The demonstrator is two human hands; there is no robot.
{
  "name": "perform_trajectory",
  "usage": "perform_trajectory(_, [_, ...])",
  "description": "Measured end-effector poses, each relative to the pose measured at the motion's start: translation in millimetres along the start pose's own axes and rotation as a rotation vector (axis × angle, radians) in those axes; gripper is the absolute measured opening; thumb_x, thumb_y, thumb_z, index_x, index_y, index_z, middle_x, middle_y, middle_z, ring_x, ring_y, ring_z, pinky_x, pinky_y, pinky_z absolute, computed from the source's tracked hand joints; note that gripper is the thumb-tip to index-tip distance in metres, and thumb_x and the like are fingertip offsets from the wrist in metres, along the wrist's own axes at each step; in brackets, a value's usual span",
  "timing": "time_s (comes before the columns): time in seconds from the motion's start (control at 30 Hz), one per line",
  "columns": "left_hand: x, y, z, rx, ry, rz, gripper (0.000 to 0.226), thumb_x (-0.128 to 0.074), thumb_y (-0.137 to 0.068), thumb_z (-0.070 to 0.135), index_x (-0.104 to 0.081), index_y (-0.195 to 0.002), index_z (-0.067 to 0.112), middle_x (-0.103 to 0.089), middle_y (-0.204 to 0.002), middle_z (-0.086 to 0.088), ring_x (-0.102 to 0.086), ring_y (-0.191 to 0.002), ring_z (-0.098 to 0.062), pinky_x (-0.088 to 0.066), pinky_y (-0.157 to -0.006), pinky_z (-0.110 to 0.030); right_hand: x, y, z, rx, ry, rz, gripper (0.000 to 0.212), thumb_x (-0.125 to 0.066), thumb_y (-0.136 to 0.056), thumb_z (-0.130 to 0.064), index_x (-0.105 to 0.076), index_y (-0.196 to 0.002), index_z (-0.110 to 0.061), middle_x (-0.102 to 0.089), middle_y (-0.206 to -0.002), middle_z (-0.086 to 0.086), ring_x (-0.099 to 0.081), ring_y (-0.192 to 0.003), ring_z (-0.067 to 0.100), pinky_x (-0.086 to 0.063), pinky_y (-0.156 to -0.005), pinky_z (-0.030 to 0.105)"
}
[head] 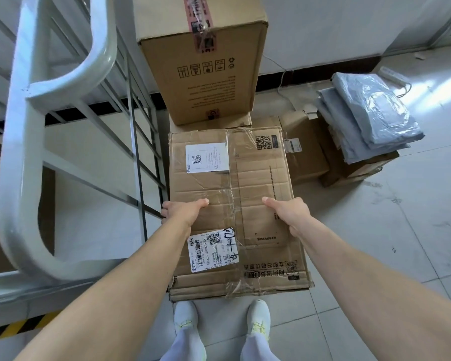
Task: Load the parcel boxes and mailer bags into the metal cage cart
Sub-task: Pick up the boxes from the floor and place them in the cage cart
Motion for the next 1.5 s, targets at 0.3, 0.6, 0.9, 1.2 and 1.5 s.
perform_trajectory(0.3, [20.3,83.8,27.5,-0.064,-0.041,0.081,0.107,-0.081,-0.067,0.046,-0.020,-0.142,0.001,-0.027,-0.150,-0.013,-0.028,-0.136,-0.032,-0.028,-0.110,-0.044,59.2,61.1,-3.8,0.042,-0.002,0.127,0.090,-0.076,-0.074,-0.050,-0.033,-0.138,-0.004,-0.050,-0.134,0.015,-0.052,-0.117,0.034,-0.050,-0.083,0.039])
perform_trajectory(0.6, [57.8,217.5,110.8,-0.215,-0.080,0.037,0.113,-0.078,-0.066,0.055,-0.017,-0.143,0.000,-0.026,-0.149,-0.015,-0.027,-0.135,-0.033,-0.026,-0.110,-0.043,180.2,161.3,-50.8,0.110,0.027,0.337,0.104,-0.074,-0.067,-0.063,-0.031,-0.139,-0.002,-0.044,-0.140,0.019,-0.044,-0.126,0.037,-0.042,-0.102,0.051])
perform_trajectory(0.9, [128.5,354.3,203.0,-0.425,0.114,0.000,0.123,-0.081,-0.058,0.060,-0.016,-0.144,-0.001,-0.028,-0.147,-0.016,-0.031,-0.134,-0.033,-0.029,-0.113,-0.045,315.6,299.3,-143.5,0.409,0.078,0.525,0.093,-0.070,-0.067,-0.068,-0.045,-0.129,-0.004,-0.057,-0.126,0.016,-0.056,-0.114,0.036,-0.049,-0.093,0.043])
perform_trajectory(1.2, [270.5,442.7,255.7,-0.619,0.299,0.168,0.118,-0.081,-0.056,0.062,-0.023,-0.142,0.004,-0.038,-0.140,-0.013,-0.037,-0.128,-0.032,-0.036,-0.107,-0.046,339.5,431.8,-234.9,0.686,0.006,0.594,0.100,-0.065,-0.071,-0.069,-0.036,-0.139,-0.003,-0.047,-0.138,0.015,-0.044,-0.128,0.034,-0.037,-0.105,0.044])
perform_trajectory(1.5, [455.6,423.2,237.2,-0.740,0.381,0.213,0.072,-0.078,-0.074,0.041,-0.050,-0.132,0.008,-0.047,-0.135,-0.007,-0.045,-0.122,-0.025,-0.041,-0.106,-0.038,214.7,531.7,-332.6,0.945,0.019,0.462,0.108,-0.062,-0.069,-0.072,-0.032,-0.144,0.000,-0.047,-0.140,0.014,-0.046,-0.128,0.033,-0.039,-0.106,0.043])
Point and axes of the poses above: each hand's wrist, its own y-axis away from the middle knuckle, its own x-axis out of the back of the hand, z = x × y, the point moved 6 cm from there along -y, towards the middle knuckle
